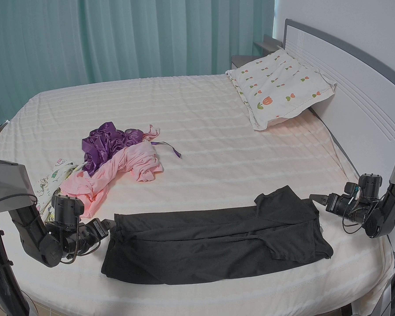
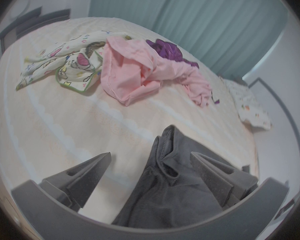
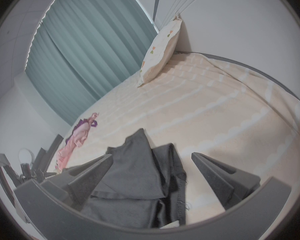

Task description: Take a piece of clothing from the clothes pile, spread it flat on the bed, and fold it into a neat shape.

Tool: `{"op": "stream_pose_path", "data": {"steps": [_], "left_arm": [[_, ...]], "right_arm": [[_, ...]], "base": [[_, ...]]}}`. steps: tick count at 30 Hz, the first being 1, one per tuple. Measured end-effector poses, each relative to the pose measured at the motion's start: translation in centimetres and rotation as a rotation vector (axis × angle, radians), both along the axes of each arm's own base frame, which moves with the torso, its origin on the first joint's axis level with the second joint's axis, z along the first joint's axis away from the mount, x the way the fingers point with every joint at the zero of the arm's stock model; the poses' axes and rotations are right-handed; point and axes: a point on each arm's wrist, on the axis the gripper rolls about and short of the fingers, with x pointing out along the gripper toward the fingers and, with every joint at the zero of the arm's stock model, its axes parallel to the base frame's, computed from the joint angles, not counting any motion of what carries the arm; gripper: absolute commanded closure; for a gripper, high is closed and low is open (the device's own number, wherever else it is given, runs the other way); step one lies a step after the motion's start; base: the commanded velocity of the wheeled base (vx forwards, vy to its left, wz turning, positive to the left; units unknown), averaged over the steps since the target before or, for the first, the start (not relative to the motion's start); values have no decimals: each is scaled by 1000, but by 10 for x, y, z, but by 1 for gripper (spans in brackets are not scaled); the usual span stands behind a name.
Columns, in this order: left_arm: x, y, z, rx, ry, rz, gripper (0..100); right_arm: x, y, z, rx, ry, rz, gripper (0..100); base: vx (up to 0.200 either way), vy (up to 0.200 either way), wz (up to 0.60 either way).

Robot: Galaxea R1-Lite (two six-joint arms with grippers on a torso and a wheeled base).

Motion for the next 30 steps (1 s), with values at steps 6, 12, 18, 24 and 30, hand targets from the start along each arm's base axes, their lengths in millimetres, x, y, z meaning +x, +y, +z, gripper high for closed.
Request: {"op": "stream_pose_path", "data": {"steps": [6, 12, 18, 24, 30], "left_arm": [[-3, -2, 15, -146, -49, 100, 0], [-6, -6, 20, -242, -55, 158, 0], [-13, -6, 20, -258, -43, 166, 0], [-28, -12, 18, -269, -4, 152, 0], [-41, -24, 16, -297, 30, 131, 0]], "right_arm": [[2, 11, 17, 118, -11, -32, 0], [-8, 22, 21, 150, 16, -87, 0], [-36, 27, 24, 258, 95, -179, 0], [-69, 30, 21, 344, 194, -248, 0], [-90, 31, 23, 438, 247, -307, 0]], "base": [[0, 0, 0], [0, 0, 0], [-100, 0, 0], [-200, 0, 0], [-100, 0, 0]]}}
